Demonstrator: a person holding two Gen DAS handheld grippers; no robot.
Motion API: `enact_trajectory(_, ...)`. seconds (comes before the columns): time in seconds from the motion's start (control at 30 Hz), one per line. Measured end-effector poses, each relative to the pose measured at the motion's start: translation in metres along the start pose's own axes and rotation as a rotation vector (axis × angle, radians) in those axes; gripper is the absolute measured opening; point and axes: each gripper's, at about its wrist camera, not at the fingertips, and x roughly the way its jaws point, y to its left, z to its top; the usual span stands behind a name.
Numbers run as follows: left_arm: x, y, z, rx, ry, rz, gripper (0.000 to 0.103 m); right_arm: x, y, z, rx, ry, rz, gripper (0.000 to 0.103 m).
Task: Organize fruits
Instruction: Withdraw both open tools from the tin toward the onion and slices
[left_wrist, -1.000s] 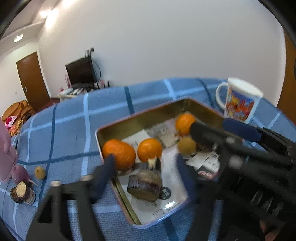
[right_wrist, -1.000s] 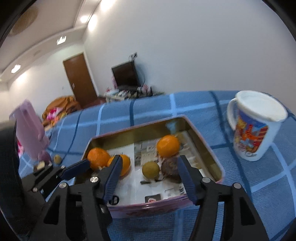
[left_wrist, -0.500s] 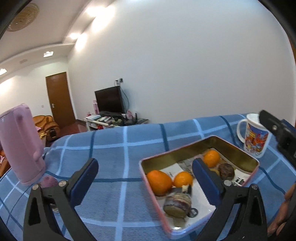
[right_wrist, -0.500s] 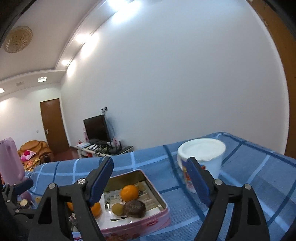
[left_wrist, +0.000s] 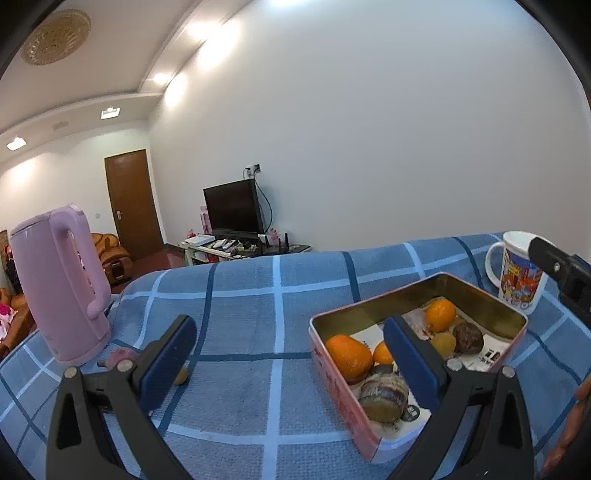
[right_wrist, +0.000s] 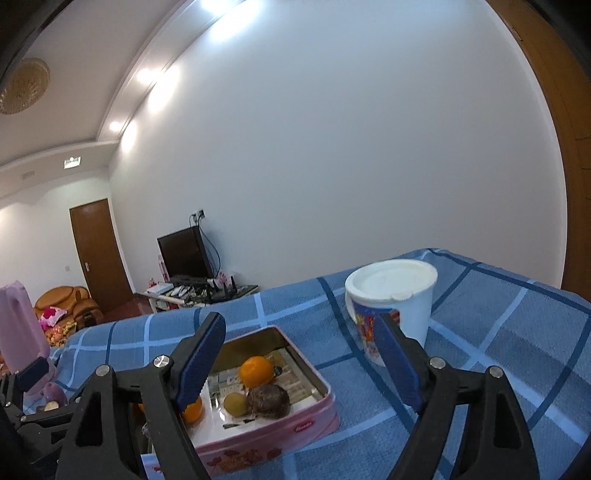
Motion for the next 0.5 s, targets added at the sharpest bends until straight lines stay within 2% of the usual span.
enact_trajectory(0.5,-0.008,0.034,-0.007,-0.011,-0.002,0.000,0.103,-0.014,0.036,-0.013,-0.005,0.033,0.003,0.083)
